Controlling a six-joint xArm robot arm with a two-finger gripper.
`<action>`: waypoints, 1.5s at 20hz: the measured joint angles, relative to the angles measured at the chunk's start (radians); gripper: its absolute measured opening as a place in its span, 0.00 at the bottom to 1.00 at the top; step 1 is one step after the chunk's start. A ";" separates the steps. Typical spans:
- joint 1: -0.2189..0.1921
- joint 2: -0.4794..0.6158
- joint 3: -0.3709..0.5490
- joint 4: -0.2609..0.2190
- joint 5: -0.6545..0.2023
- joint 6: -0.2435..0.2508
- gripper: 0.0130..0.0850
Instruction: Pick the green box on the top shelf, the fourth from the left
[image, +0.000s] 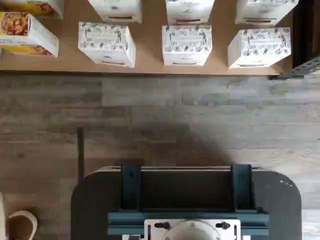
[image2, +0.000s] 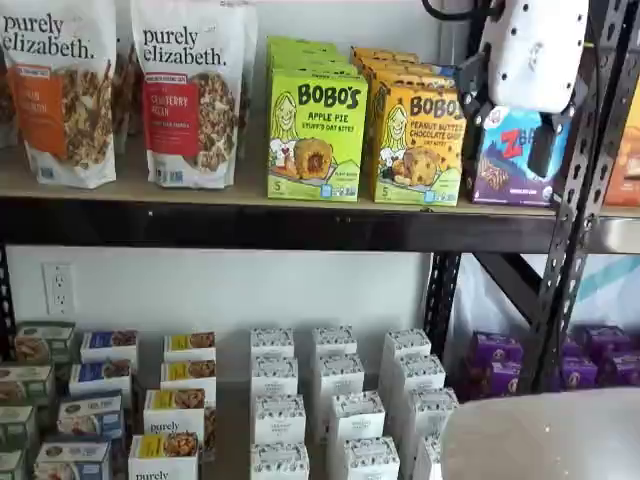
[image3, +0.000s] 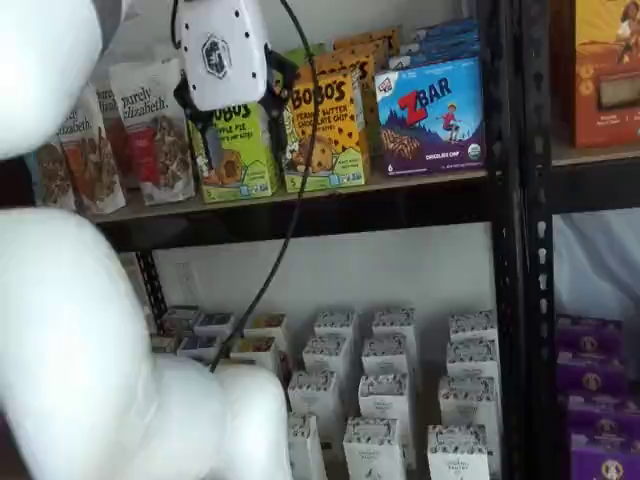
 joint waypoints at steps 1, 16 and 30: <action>-0.062 -0.036 0.035 0.067 -0.054 -0.039 1.00; -0.146 -0.094 0.087 0.186 -0.155 -0.097 1.00; -0.018 -0.080 0.081 0.131 -0.229 0.003 1.00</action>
